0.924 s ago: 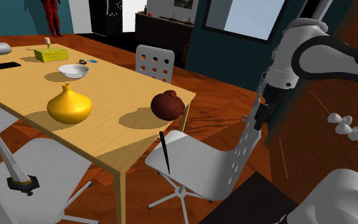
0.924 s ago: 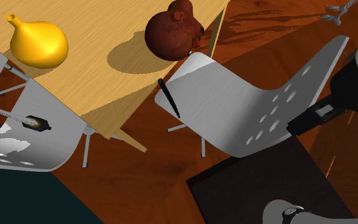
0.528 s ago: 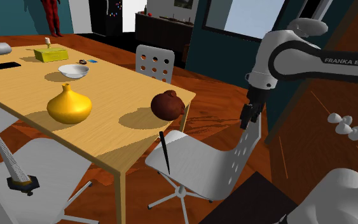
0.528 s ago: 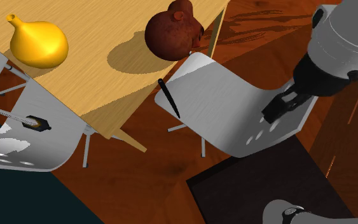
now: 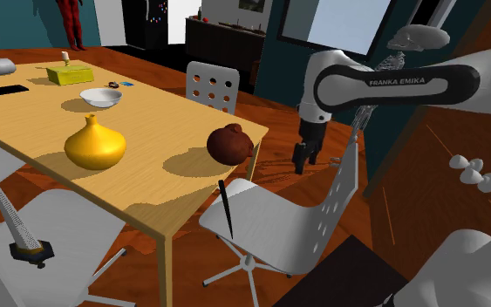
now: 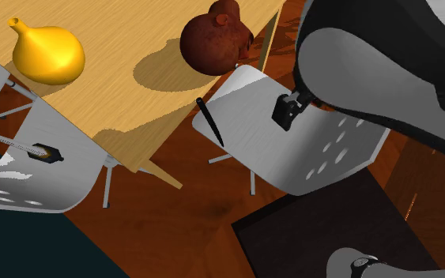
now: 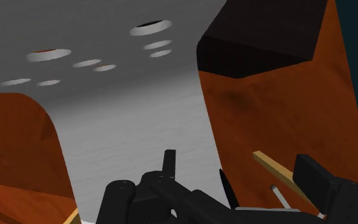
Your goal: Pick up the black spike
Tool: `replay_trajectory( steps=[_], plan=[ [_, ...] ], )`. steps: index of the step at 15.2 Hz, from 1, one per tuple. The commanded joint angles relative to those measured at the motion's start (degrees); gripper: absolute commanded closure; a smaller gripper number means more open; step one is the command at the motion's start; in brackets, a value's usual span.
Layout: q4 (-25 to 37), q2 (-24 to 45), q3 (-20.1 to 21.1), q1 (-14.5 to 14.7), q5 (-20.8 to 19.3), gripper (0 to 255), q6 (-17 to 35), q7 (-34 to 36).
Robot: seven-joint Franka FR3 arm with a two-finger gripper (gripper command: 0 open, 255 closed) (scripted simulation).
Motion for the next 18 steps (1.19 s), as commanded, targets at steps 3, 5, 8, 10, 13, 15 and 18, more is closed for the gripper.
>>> replay_trajectory(
  steps=[3, 5, 8, 10, 13, 15, 18],
  plan=[
    [7.11, 9.90, 1.08, 1.13, -0.13, 0, 1.48, -0.77],
    [10.90, 14.59, 1.65, 1.68, -0.31, 0, 1.72, -1.05],
    [17.12, 21.64, 2.48, 2.54, -0.74, 0, 1.57, -1.41],
    [21.65, 26.39, 3.00, 3.15, -1.12, 0, 1.13, -1.63],
    [29.12, 33.66, 3.72, 4.15, -1.81, 0, -0.09, -1.97],
    [34.66, 38.66, 4.15, 4.90, -2.34, 0, -1.30, -2.23],
    [44.08, 46.58, 4.69, 6.17, -3.18, 0, -3.82, -2.70]
  ],
)
